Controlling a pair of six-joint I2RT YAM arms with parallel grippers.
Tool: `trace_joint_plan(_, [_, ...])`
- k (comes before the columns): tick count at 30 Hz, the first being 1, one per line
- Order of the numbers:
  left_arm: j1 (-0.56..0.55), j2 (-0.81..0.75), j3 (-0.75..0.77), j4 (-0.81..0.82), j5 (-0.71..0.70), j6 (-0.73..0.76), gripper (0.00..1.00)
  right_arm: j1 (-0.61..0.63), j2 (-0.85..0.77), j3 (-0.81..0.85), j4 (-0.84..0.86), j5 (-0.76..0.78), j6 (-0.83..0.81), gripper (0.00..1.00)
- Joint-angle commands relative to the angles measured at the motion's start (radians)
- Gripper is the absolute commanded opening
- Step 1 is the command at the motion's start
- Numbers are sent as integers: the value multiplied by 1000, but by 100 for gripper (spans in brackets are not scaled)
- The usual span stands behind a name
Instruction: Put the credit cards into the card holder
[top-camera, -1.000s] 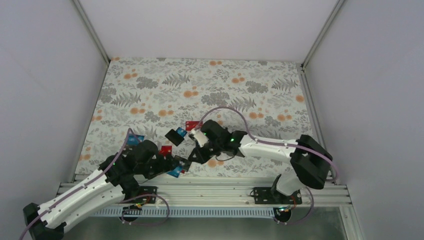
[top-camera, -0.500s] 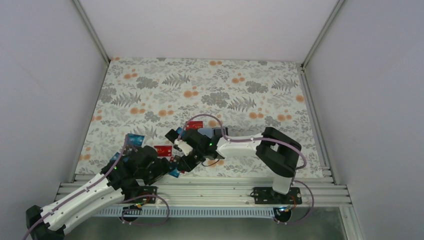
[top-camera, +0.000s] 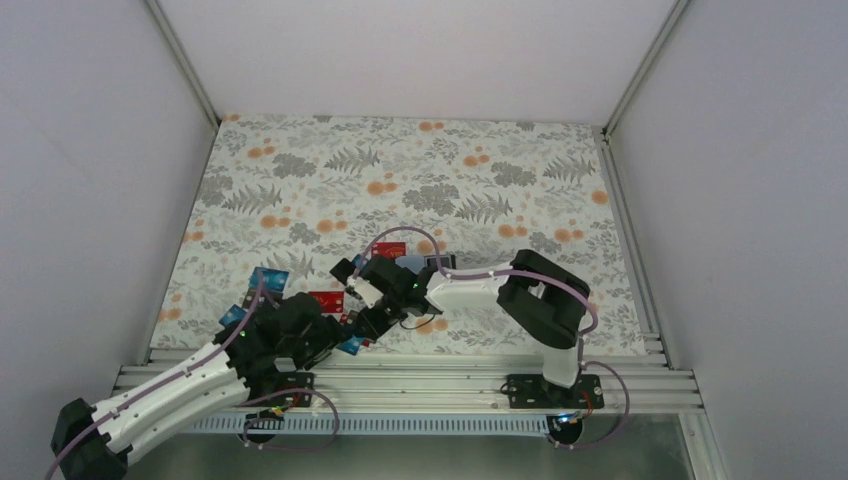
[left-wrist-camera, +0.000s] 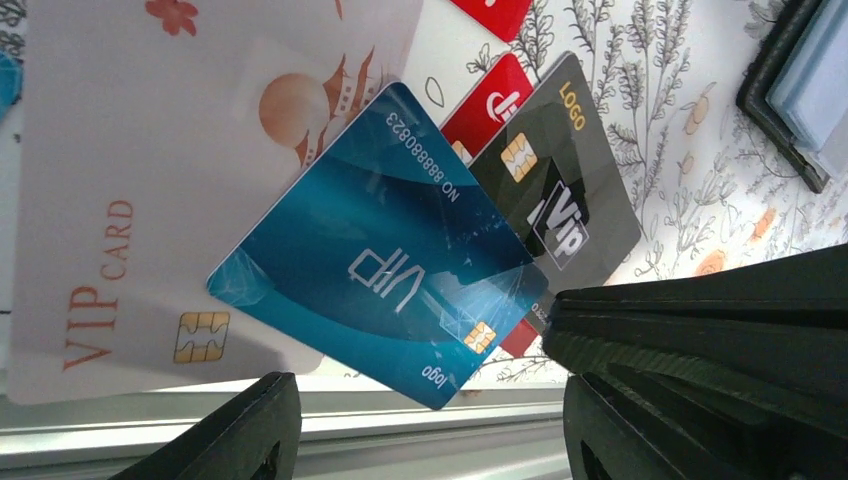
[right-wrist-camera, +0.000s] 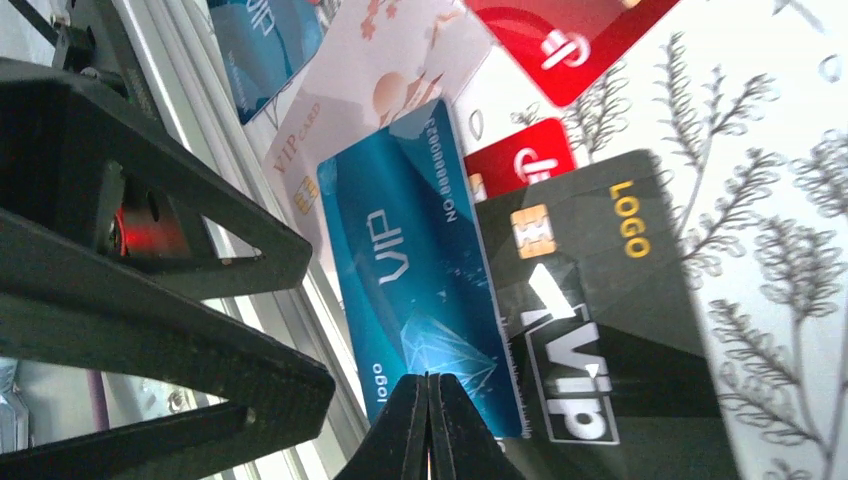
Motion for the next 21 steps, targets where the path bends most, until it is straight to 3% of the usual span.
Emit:
trace_joint_plan(1, [-6,54,-17,87,-4,-23,66,-26,20,22,21,9,-28,5])
trace_joint_plan(11, [-14,154,-41,179,19,-31,66,-41,64,21,26,12,-42,4])
trace_joint_plan(21, [-28,159,53,36,11,1,67,-53,25,0,31,7,-35,4])
